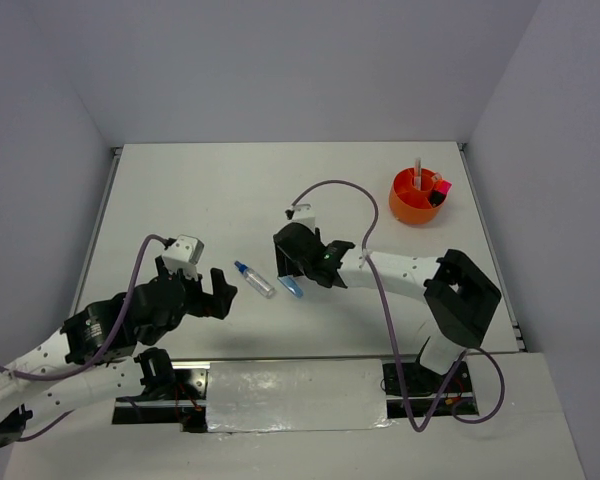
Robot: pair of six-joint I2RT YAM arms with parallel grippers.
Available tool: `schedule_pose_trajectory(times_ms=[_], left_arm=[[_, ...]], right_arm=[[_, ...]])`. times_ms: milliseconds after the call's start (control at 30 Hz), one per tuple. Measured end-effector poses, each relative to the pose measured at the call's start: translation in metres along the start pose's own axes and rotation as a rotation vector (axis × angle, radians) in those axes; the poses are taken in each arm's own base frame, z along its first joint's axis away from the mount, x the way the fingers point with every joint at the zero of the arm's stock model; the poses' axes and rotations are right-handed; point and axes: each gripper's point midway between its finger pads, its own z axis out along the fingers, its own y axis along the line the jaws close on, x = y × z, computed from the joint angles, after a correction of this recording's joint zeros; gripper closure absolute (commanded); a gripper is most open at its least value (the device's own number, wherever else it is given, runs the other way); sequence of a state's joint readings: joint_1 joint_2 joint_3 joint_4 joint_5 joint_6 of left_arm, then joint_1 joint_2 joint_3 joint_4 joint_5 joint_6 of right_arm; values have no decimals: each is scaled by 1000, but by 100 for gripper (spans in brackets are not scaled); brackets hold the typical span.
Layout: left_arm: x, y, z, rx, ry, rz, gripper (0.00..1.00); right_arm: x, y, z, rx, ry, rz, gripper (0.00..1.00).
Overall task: Sort the stationery into containers
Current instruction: Pick up the stationery from the center of the board.
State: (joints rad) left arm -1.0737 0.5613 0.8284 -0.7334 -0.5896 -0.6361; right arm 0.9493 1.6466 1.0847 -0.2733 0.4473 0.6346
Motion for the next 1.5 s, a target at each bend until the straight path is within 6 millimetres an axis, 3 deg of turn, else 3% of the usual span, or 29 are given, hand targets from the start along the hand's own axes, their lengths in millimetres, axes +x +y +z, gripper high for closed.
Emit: schedule_pose_trajectory(times_ms=[67,167,433,1167,1500], left_arm=[[1,0,1,-2,3,2,1],[2,-1,3,-8,13,10,1],[4,-1,5,-13,22,17,1],[4,-1,5,-12,22,16,1],[4,-2,5,-10,23,16,1]], right_arm=[[12,1,0,-49,30,-83,39],[25,0,-6,-116,69,-190,39],[40,12,-6,-232,132,-362,40],[72,20,27,-249,262,-460,46],[70,16,41,-227,277,-471,47]])
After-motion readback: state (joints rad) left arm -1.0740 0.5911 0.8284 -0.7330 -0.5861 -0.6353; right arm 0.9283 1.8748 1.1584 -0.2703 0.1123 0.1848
